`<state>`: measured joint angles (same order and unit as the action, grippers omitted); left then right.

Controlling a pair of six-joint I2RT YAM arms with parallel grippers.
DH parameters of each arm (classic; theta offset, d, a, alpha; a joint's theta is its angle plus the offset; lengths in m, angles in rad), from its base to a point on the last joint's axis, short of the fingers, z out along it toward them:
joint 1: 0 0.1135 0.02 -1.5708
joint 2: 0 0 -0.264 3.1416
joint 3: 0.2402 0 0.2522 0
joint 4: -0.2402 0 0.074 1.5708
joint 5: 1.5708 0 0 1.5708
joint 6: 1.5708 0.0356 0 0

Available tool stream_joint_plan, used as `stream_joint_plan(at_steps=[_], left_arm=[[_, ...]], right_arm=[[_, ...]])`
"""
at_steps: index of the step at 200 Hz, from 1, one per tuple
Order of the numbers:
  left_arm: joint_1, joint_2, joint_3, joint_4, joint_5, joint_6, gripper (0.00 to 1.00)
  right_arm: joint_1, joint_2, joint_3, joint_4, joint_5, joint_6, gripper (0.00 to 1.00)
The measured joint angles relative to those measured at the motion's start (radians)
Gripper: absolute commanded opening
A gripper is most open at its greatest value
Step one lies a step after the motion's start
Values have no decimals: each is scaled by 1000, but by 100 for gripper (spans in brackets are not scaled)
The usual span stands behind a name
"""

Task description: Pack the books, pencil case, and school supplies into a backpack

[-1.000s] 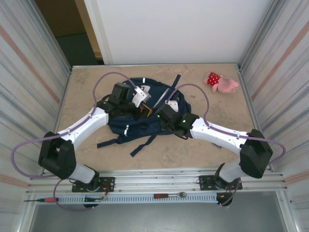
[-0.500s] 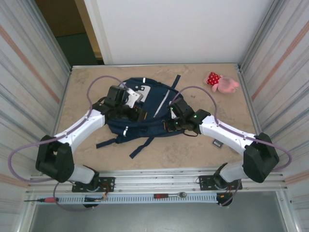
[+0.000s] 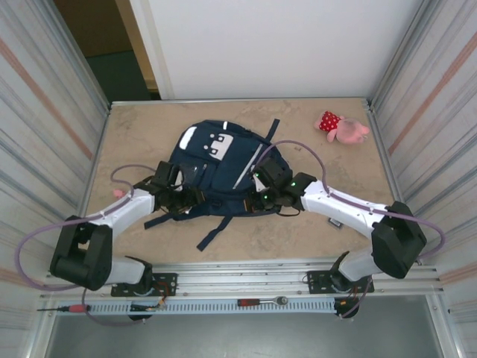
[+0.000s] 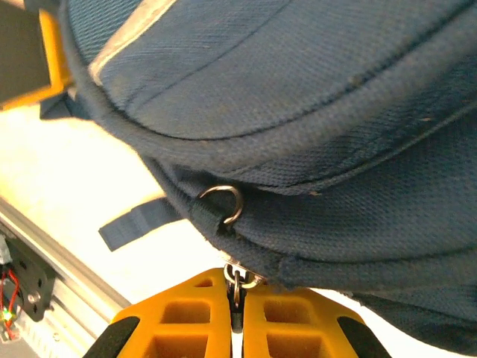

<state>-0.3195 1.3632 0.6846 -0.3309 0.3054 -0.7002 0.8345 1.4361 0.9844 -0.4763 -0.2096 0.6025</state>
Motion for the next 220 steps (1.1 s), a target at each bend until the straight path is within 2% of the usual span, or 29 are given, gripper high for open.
stream_joint_plan(at_steps=[51, 76, 93, 111, 139, 175, 220], left_arm=[[72, 133, 137, 79, 7, -23, 56], [78, 99, 166, 110, 4, -47, 57], [70, 8, 149, 103, 3, -80, 57], [20, -126, 108, 89, -19, -131, 56], [-135, -244, 32, 101, -43, -253, 48], [-289, -158, -22, 153, -111, -399, 47], [-332, -22, -21, 286, -134, -490, 49]], right_arm=[[54, 94, 68, 62, 5, 61, 0], [76, 134, 109, 87, 3, 91, 0], [82, 159, 132, 87, 2, 103, 0], [83, 180, 146, 87, -6, 105, 0], [82, 192, 150, 86, -21, 105, 0], [83, 194, 150, 86, -24, 105, 0], [80, 200, 148, 67, 10, 105, 0]])
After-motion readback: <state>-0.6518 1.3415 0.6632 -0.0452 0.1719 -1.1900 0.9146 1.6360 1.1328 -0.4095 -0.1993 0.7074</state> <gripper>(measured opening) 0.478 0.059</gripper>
